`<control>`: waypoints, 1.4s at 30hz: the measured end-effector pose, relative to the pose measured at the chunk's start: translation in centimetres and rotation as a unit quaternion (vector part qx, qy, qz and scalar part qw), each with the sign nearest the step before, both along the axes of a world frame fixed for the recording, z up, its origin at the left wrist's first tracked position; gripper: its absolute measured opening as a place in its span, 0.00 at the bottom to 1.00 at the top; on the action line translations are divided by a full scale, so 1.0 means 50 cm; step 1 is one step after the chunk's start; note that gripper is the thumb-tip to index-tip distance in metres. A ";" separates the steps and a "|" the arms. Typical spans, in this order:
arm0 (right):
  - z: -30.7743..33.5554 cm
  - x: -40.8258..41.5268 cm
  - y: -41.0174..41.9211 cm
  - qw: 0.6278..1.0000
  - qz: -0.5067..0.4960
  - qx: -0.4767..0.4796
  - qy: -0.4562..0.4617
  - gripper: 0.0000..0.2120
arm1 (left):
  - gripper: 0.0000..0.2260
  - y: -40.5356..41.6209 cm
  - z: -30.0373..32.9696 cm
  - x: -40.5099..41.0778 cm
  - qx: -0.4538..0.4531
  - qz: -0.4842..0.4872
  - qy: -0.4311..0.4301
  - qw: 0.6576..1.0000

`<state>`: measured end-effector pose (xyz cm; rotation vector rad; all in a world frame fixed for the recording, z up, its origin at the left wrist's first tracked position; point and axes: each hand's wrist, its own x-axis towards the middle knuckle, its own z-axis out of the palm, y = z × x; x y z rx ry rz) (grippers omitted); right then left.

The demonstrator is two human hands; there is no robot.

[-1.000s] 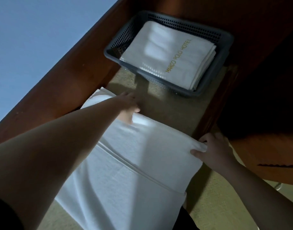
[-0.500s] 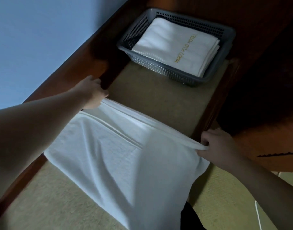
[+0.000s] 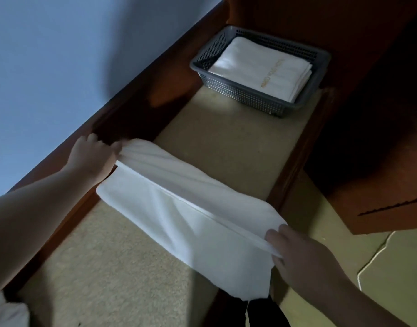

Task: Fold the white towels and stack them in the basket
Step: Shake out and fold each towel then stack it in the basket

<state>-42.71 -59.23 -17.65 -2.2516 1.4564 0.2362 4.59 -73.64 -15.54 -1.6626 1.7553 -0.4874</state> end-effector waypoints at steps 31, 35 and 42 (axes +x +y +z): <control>-0.161 0.054 0.187 0.993 -0.044 0.000 -0.111 0.24 | 0.19 0.135 -0.239 0.070 -0.358 0.560 0.742 0.085; -0.198 0.046 0.208 0.996 -0.022 -0.005 -0.082 0.30 | 0.17 0.144 -0.263 0.078 -0.325 0.569 0.749 0.099; -0.225 0.053 0.219 0.994 0.020 -0.043 -0.097 0.32 | 0.17 0.143 -0.280 0.081 -0.275 0.583 0.751 0.142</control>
